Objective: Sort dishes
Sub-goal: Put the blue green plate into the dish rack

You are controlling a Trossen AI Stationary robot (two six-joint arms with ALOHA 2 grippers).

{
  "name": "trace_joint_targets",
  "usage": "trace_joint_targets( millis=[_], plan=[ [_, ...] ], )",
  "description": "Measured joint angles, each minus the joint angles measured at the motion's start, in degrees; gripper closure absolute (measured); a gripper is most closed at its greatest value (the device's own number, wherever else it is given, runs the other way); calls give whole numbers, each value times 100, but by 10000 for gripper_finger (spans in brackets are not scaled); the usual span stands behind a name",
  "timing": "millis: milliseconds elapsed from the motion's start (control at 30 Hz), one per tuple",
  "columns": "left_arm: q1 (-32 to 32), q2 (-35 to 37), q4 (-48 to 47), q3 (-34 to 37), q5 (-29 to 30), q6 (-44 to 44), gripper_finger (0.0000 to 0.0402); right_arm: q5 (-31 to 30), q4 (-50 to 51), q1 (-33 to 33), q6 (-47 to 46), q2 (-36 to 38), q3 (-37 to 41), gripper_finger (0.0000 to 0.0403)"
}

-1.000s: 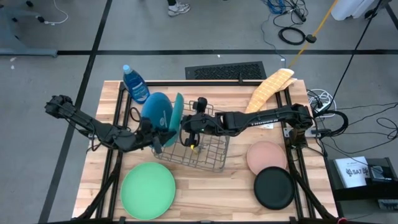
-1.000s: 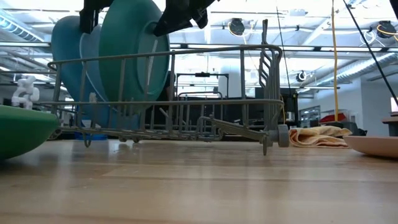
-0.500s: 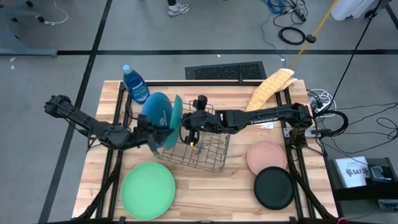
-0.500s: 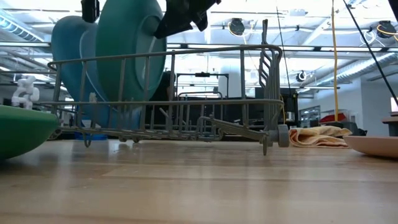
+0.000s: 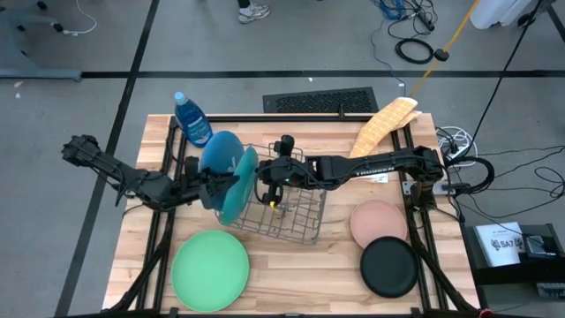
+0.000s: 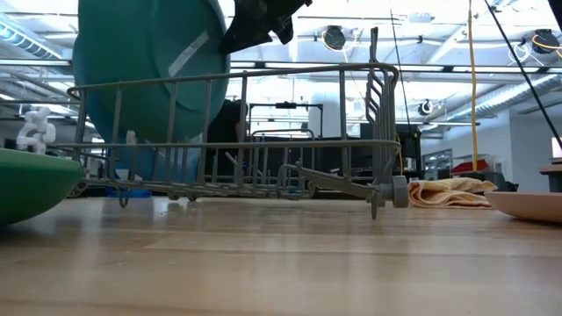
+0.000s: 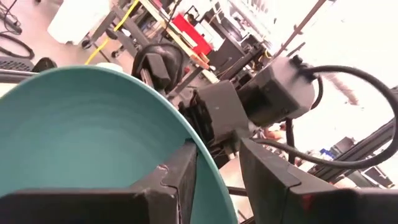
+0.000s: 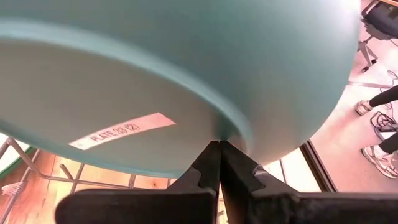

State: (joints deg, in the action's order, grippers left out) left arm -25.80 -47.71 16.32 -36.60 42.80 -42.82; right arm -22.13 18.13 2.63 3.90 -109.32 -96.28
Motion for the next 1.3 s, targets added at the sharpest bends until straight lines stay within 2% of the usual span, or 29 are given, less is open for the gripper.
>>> trace_joint_targets(
  millis=[200,367,733,900,1033,1167,1300],
  plan=[
    [0,22,-43,0,358,146,281,0,-5,-4,-3,0,-1,403],
    [90,10,-435,-1,792,131,281,-2,-30,-4,-24,0,-3,403],
    [363,-30,-529,-4,991,316,281,-1,-106,12,29,0,-3,403],
    [455,-30,-528,-4,965,312,281,271,-539,174,541,0,-3,403],
    [479,-32,-520,-4,739,310,281,267,-681,322,1300,0,-6,402],
    [479,-32,-501,-4,547,281,281,28,-666,348,1899,0,-6,379],
    [479,-32,-493,-2,497,266,281,-44,-661,319,2118,0,-6,332]
  ],
)
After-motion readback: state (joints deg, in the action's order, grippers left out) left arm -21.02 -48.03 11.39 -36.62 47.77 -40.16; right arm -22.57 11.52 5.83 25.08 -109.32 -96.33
